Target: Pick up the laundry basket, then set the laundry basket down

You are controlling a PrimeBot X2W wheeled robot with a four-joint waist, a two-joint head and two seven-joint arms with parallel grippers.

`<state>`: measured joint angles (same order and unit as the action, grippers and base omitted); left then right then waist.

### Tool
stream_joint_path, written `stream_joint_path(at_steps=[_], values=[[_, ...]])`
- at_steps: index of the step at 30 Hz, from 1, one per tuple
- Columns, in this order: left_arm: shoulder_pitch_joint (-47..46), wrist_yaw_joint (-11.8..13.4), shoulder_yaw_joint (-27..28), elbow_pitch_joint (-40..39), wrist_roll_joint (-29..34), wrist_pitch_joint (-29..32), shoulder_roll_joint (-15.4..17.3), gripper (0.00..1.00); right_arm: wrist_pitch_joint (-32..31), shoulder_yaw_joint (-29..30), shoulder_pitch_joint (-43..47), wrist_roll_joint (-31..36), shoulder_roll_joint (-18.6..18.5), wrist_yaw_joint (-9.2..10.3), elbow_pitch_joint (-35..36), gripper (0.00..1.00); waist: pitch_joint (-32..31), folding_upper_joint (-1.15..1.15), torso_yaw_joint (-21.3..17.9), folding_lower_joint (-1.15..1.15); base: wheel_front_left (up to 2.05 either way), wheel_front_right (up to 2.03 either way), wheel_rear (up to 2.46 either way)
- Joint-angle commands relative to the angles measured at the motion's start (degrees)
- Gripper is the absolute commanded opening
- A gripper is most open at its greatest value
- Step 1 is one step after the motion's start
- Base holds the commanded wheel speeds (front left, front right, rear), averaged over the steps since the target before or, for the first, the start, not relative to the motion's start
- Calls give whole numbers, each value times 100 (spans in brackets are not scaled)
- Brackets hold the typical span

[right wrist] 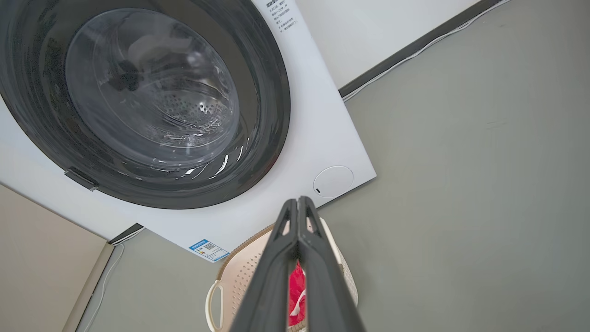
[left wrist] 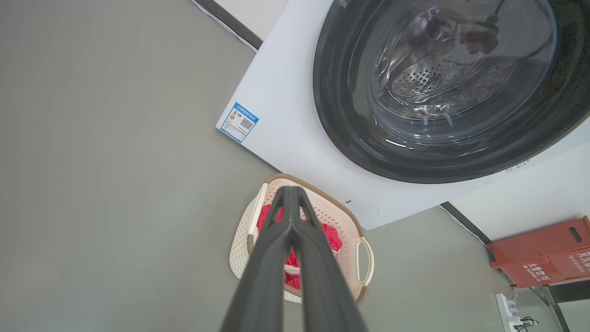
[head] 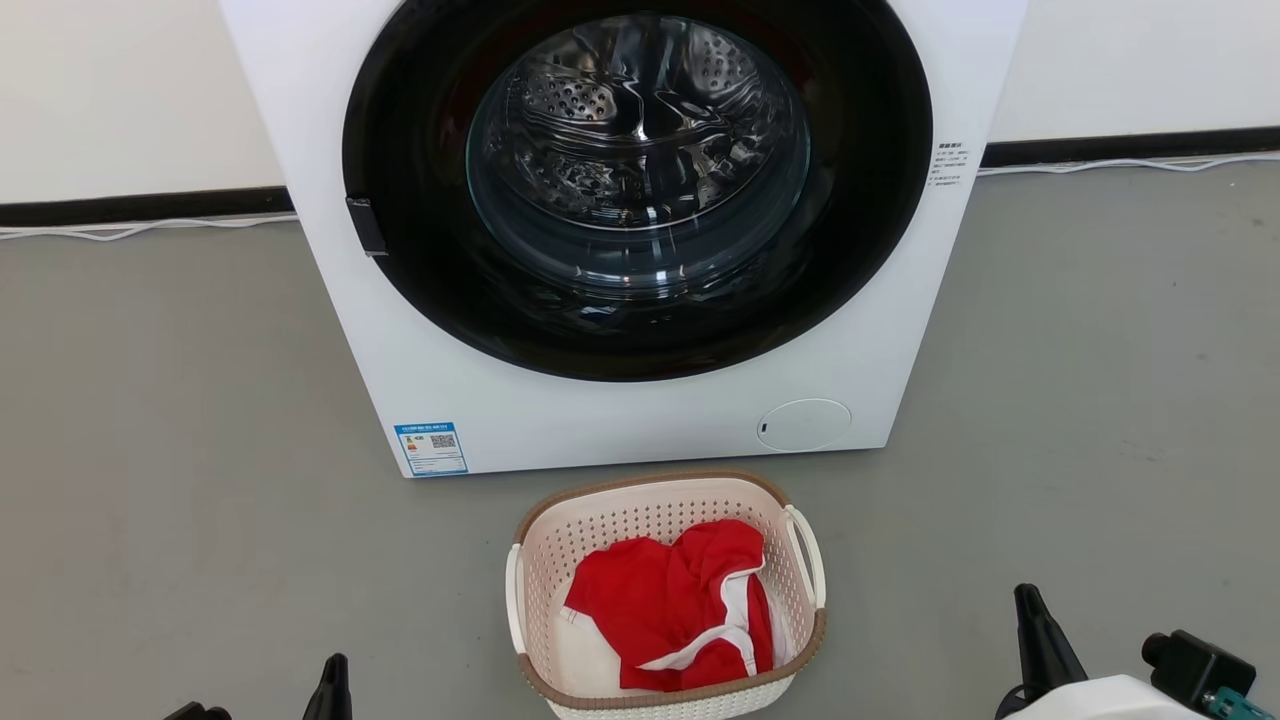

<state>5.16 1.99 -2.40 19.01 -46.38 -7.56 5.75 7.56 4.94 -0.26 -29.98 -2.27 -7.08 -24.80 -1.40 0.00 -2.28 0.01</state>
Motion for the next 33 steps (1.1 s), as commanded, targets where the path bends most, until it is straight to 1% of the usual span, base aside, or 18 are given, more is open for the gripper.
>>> stream_joint_path(at_steps=[1, 12, 13, 33], values=[[-334, -59, 113, -156, -140, 44, 42, 0, -50, -34, -283, -199, -36, -14, 186, 0, 2, 0, 4, -1, 0, 0, 0], [-451, -189, 228, -205, -788, 243, -6, 0, -248, -7, -328, -1078, -40, -18, 316, 0, 25, 0, 36, -1, 0, 0, 0], [-451, -189, 228, -205, -788, 243, -6, 0, -248, -7, -328, -1078, -40, -18, 316, 0, 25, 0, 36, -1, 0, 0, 0], [-646, -405, 418, -288, -1866, 575, -86, 0, -577, 40, -403, -2543, -46, -24, 533, 0, 63, 0, 91, -1, 0, 0, 0]])
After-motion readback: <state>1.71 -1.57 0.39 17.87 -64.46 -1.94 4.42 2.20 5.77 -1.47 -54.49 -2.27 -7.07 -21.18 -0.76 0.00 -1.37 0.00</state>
